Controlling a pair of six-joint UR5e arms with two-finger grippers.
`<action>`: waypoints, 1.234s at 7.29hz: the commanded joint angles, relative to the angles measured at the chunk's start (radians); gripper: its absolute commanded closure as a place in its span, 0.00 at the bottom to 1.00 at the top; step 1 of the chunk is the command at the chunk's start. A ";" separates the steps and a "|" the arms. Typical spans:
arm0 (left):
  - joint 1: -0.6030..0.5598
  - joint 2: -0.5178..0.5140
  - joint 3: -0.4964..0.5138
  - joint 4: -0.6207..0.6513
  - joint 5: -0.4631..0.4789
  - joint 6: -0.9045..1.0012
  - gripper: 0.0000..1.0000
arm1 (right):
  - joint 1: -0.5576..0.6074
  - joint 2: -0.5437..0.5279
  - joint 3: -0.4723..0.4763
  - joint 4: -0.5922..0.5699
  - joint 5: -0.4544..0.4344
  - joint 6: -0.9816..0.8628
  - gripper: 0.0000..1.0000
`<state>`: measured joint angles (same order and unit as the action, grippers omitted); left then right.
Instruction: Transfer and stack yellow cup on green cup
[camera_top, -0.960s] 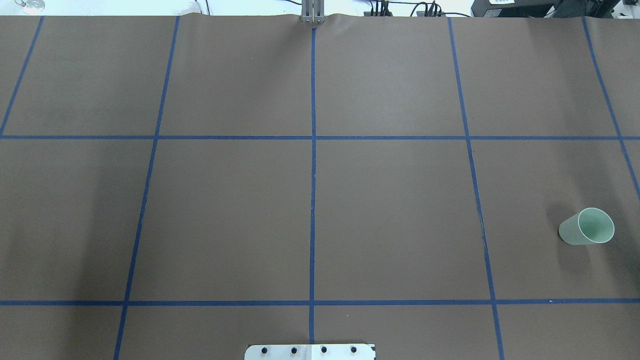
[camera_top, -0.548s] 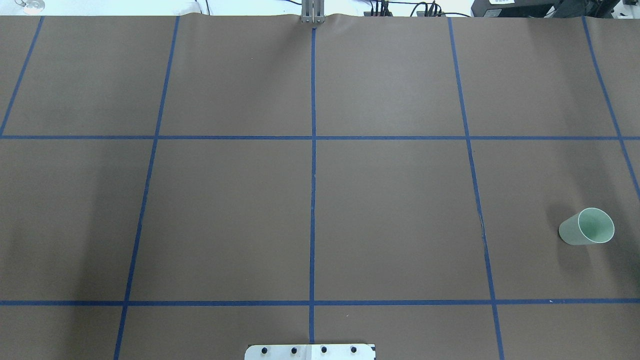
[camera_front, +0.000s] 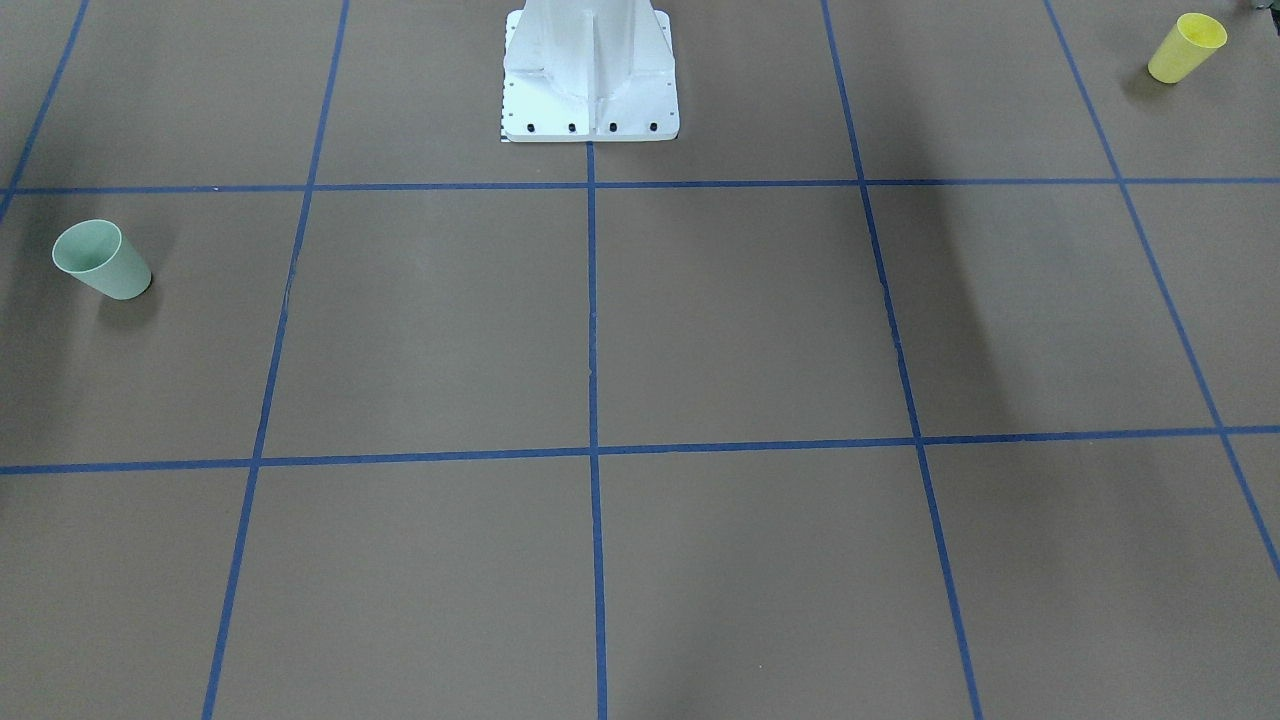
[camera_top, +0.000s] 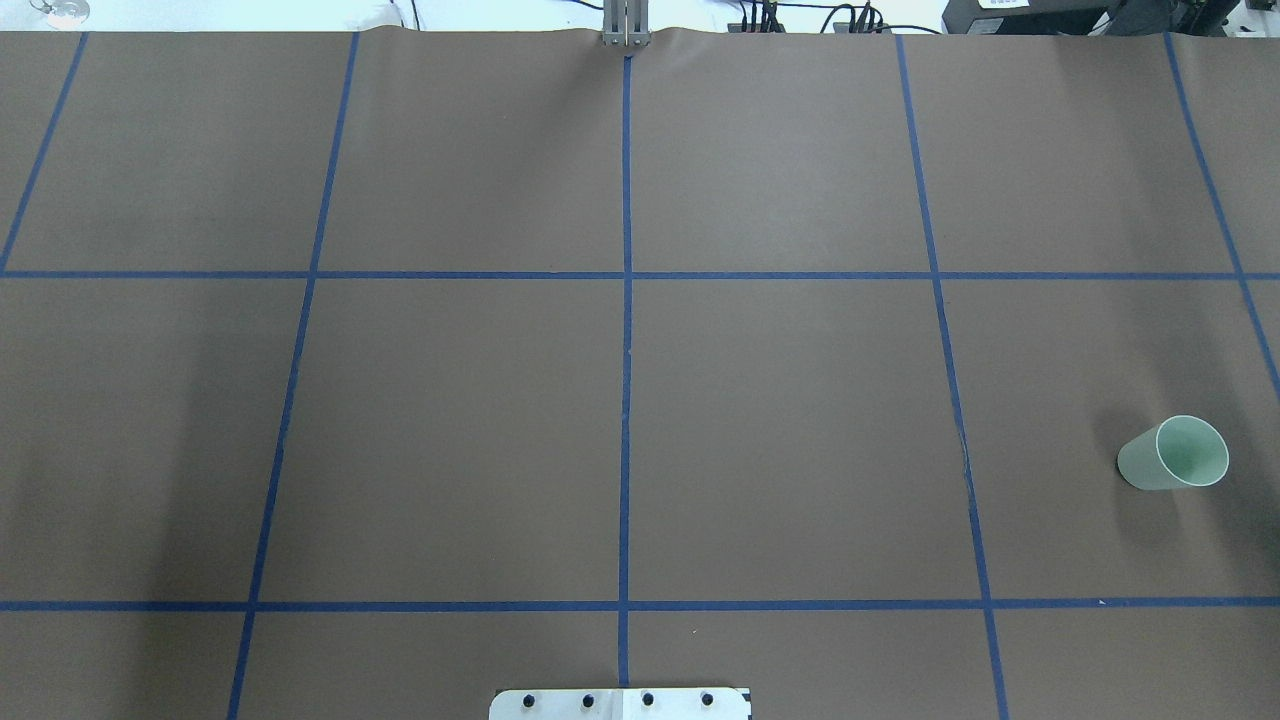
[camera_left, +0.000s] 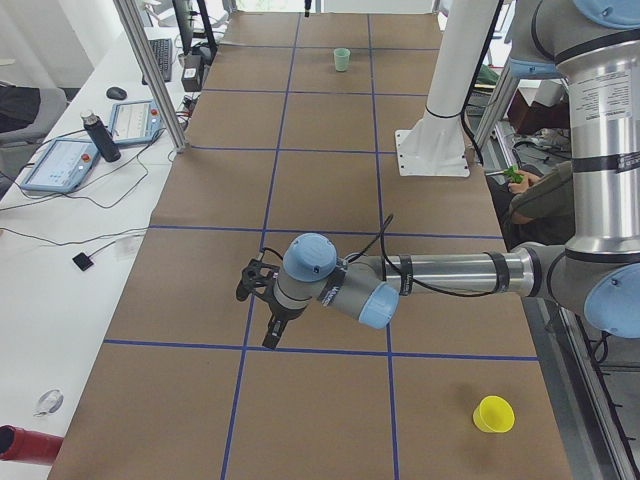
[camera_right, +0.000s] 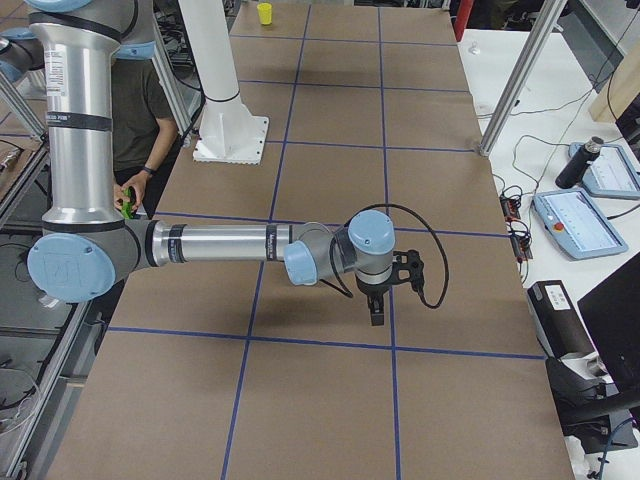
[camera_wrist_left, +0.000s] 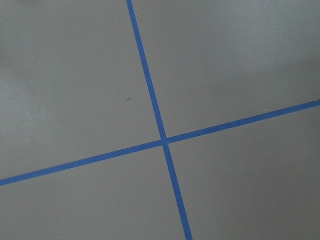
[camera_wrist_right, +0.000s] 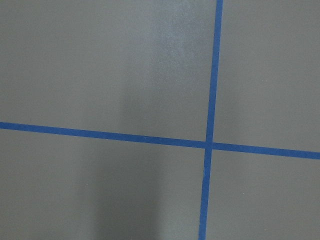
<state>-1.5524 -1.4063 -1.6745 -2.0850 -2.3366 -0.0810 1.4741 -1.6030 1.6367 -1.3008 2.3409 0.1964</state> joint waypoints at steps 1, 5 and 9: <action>0.000 0.001 0.006 -0.001 -0.001 0.001 0.00 | 0.000 0.000 0.000 0.000 0.000 0.000 0.00; 0.003 0.021 0.027 0.000 -0.001 0.003 0.00 | 0.000 -0.002 0.002 0.000 0.024 0.000 0.00; 0.009 0.067 0.068 -0.033 -0.059 -0.165 0.00 | 0.000 -0.023 -0.003 -0.003 0.093 0.005 0.00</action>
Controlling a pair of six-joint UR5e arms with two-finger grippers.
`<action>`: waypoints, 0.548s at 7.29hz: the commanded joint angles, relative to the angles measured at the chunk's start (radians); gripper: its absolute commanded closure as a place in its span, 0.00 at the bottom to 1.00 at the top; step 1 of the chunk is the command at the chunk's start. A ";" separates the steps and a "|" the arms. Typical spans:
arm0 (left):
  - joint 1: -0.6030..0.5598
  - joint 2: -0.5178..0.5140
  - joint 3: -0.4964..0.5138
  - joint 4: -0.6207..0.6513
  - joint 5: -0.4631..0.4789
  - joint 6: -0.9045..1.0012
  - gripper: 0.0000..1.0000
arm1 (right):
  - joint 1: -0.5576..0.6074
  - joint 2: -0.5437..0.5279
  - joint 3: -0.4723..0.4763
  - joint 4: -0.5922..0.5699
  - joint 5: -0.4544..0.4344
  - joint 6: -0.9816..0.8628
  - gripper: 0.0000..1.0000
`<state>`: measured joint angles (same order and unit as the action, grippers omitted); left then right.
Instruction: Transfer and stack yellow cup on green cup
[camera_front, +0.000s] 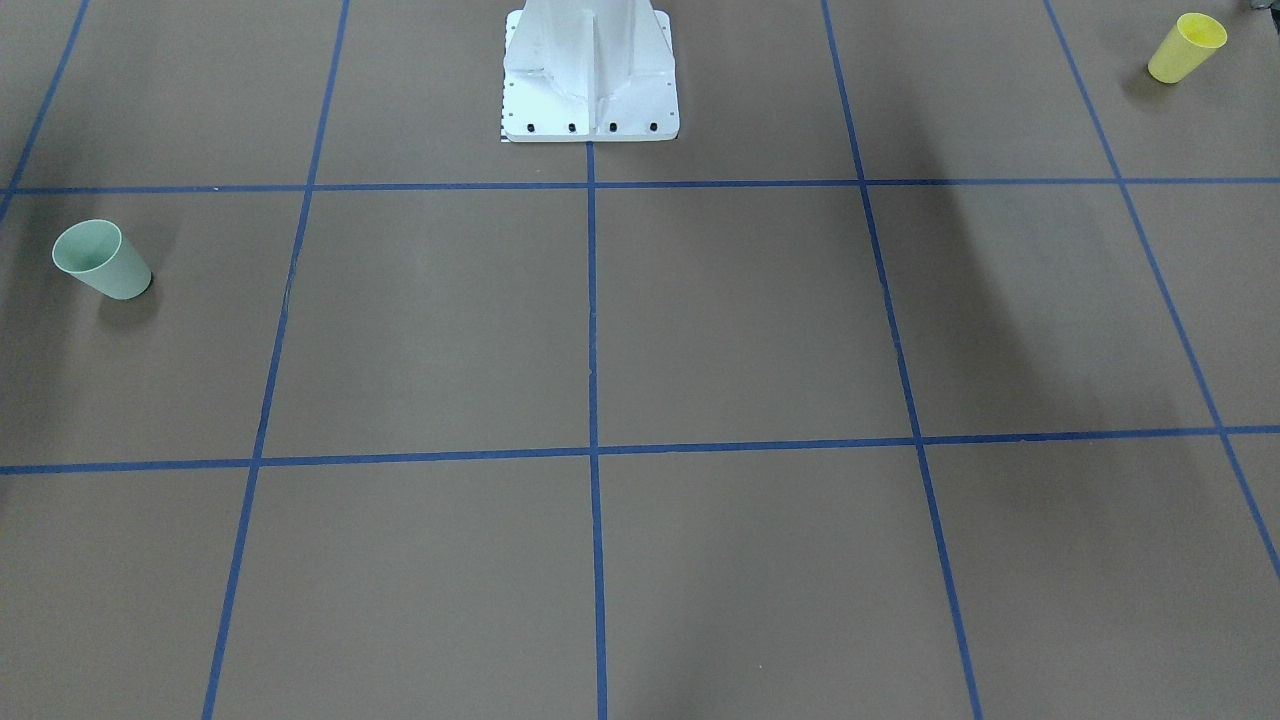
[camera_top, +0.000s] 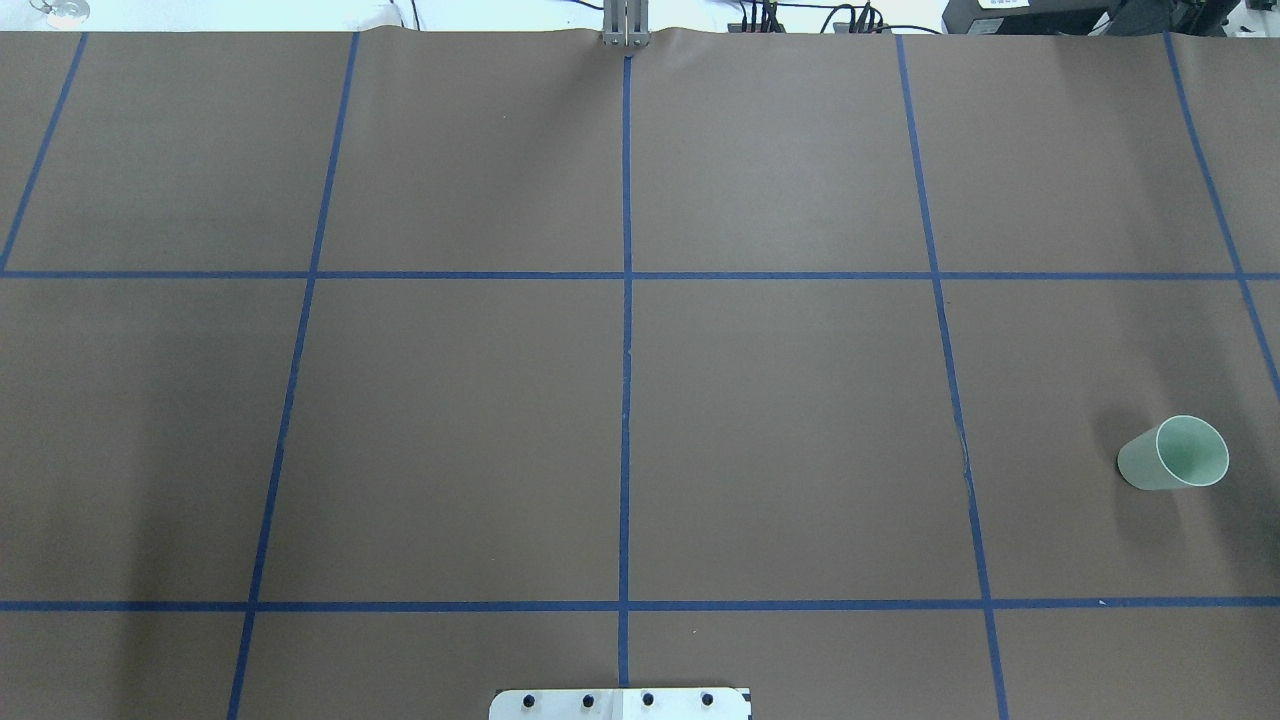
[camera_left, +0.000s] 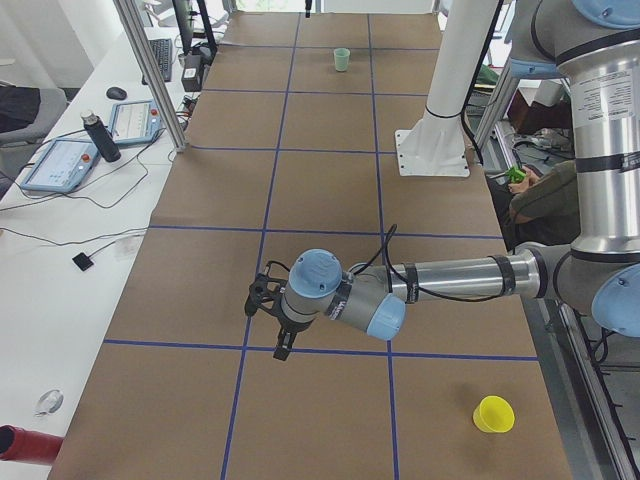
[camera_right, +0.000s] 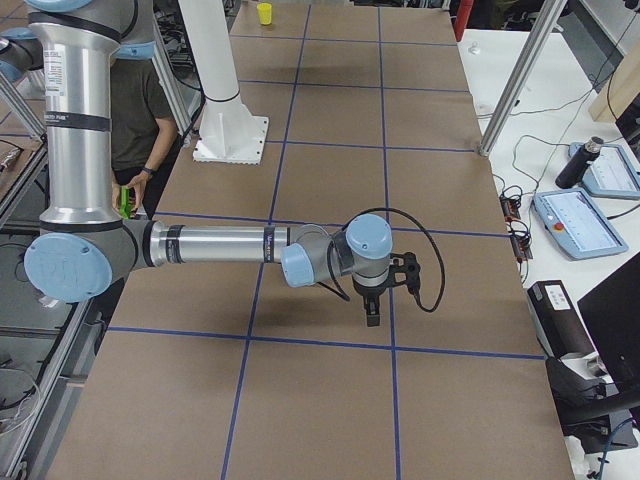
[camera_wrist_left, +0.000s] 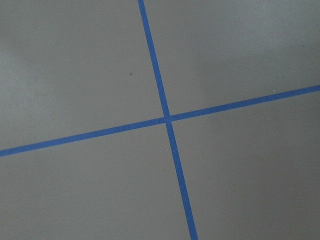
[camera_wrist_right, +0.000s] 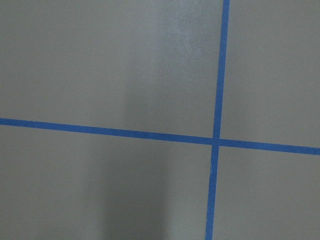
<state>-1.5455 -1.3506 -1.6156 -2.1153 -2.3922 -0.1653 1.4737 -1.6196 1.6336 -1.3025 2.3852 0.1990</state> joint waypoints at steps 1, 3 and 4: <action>0.016 0.010 0.008 -0.040 -0.004 -0.279 0.00 | -0.001 -0.011 -0.001 0.000 0.081 0.003 0.00; 0.156 0.037 0.006 -0.164 -0.001 -0.530 0.00 | -0.001 -0.011 -0.006 0.000 0.083 0.002 0.00; 0.236 0.037 0.005 -0.184 0.008 -0.674 0.00 | -0.001 -0.011 -0.008 0.000 0.081 0.000 0.00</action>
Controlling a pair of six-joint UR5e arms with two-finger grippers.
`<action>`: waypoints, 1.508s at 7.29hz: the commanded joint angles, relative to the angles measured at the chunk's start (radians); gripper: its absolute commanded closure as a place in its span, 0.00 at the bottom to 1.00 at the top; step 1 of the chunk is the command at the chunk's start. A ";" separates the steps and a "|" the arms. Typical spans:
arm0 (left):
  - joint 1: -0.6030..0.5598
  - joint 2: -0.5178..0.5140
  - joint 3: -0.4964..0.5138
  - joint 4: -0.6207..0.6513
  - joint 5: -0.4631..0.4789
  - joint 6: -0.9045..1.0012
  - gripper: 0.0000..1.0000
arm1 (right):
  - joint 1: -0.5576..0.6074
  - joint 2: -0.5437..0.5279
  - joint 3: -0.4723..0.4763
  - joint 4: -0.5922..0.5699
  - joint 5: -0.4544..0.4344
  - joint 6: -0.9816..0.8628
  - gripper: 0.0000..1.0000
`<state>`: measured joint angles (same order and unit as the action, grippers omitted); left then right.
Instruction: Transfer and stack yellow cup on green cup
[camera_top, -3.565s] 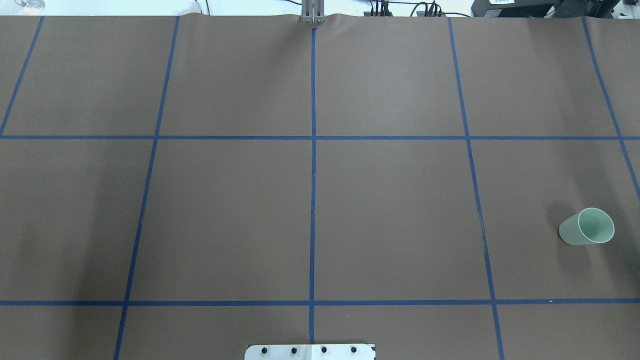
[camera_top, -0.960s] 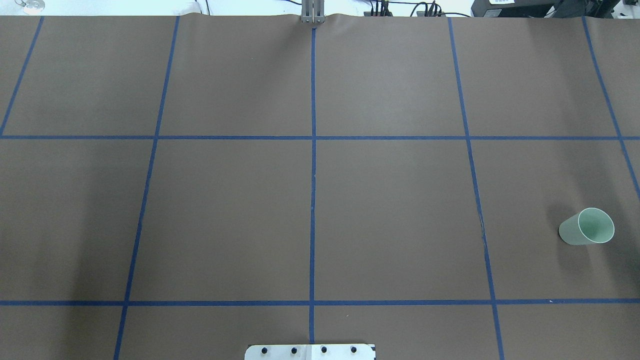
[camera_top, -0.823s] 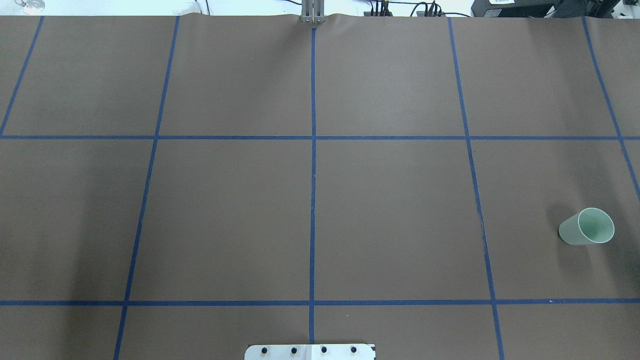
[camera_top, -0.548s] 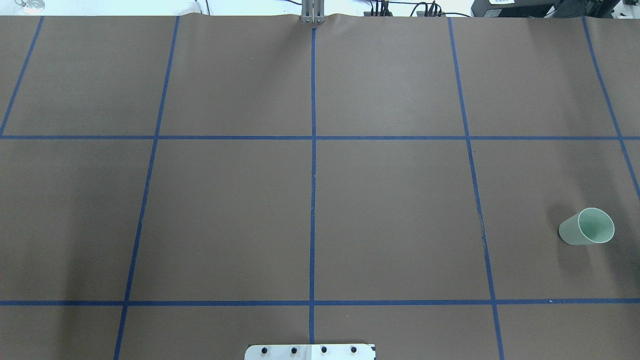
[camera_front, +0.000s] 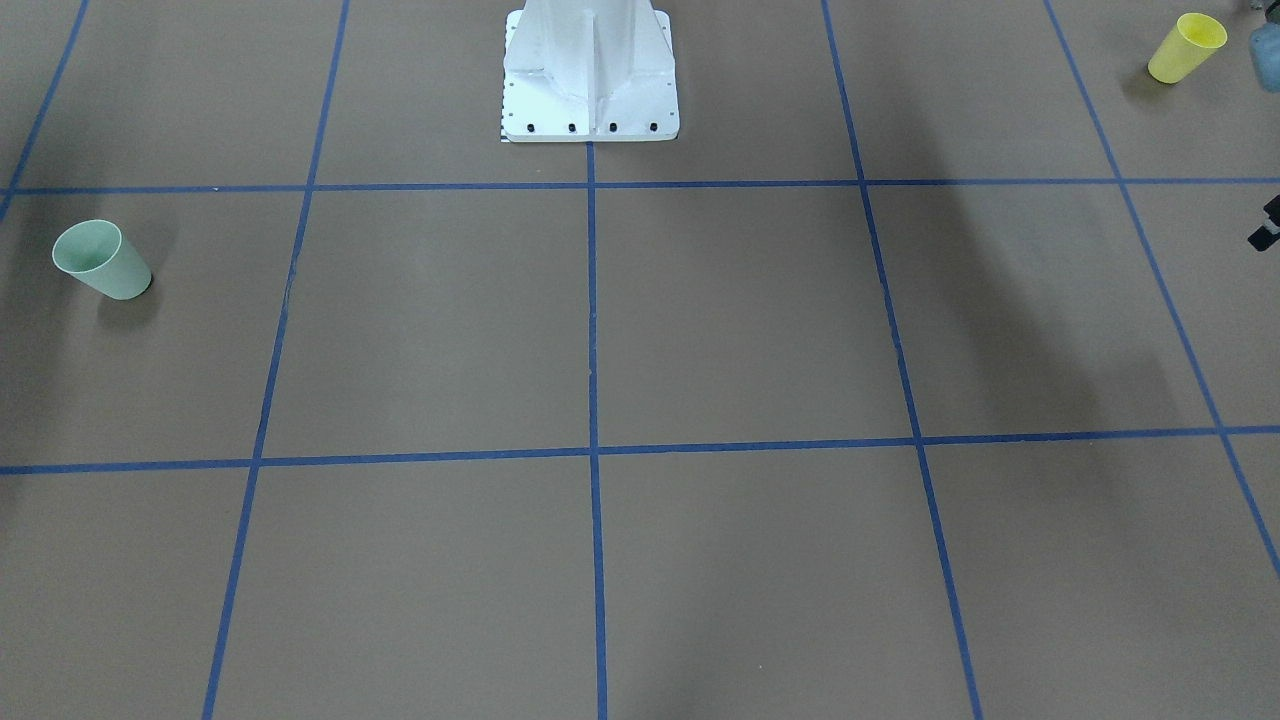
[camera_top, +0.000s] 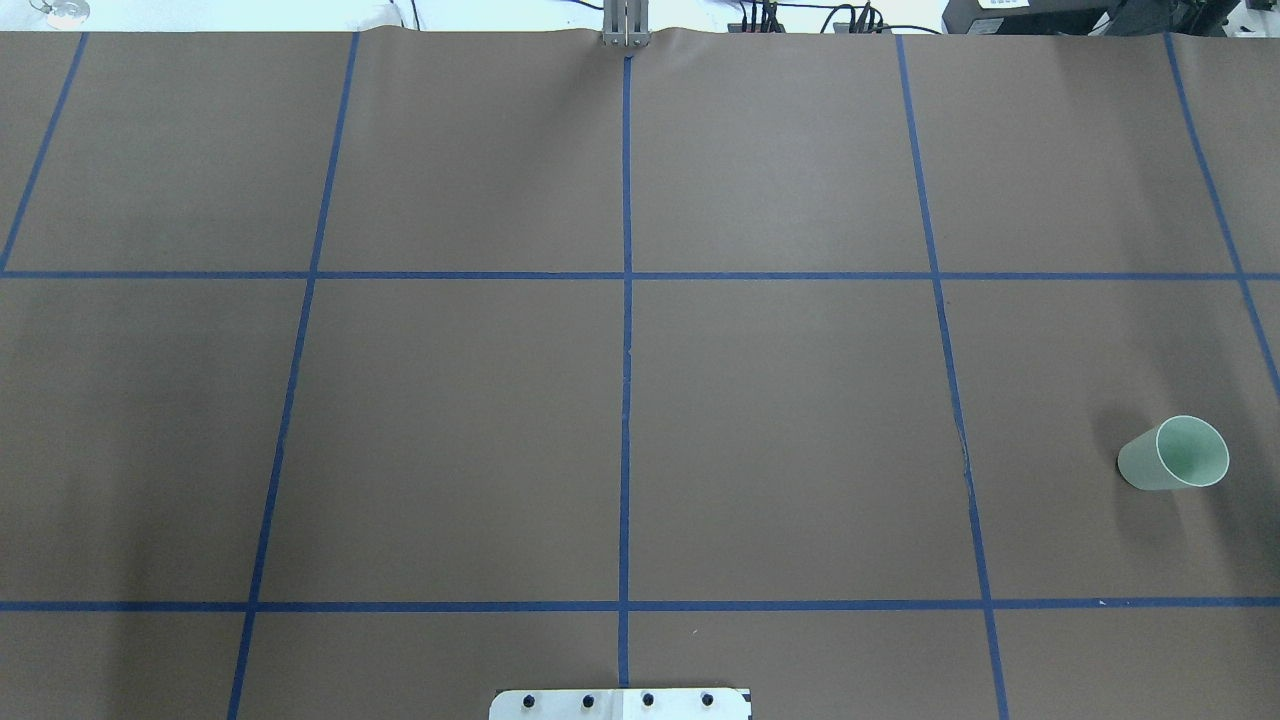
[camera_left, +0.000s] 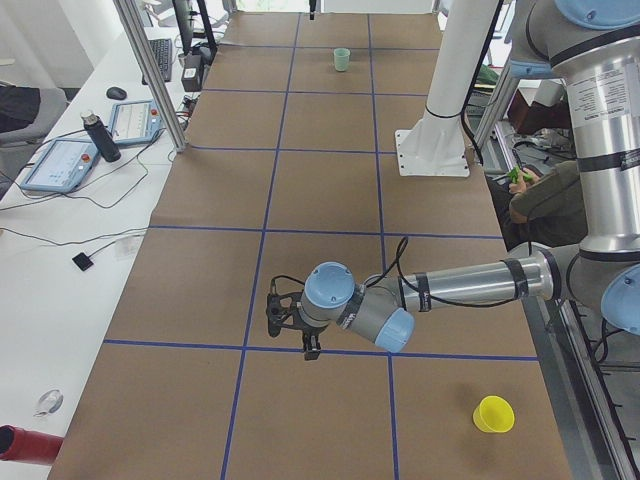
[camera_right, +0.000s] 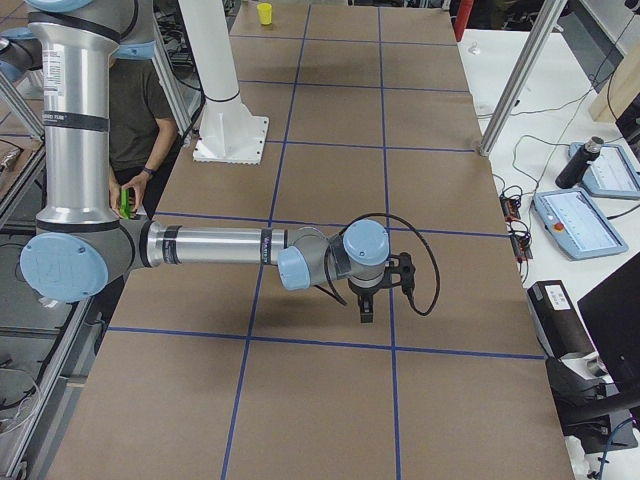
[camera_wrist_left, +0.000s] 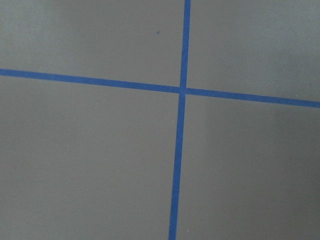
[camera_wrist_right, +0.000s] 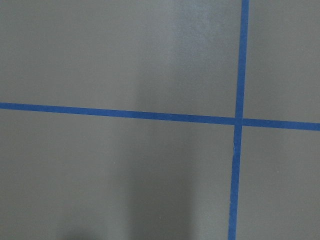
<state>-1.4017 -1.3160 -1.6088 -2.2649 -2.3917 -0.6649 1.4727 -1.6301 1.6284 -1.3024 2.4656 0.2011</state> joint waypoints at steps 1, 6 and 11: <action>0.107 0.001 -0.002 -0.056 0.008 -0.309 0.00 | 0.000 0.000 -0.002 0.000 0.001 -0.002 0.00; 0.374 0.140 -0.164 -0.030 0.357 -0.806 0.00 | 0.000 0.000 -0.012 0.000 0.001 -0.005 0.00; 0.490 0.219 -0.178 0.027 0.556 -1.037 0.00 | 0.001 -0.002 0.042 0.003 -0.008 -0.005 0.00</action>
<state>-0.9769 -1.1193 -1.7857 -2.2424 -1.9080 -1.6435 1.4729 -1.6309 1.6442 -1.2995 2.4627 0.1958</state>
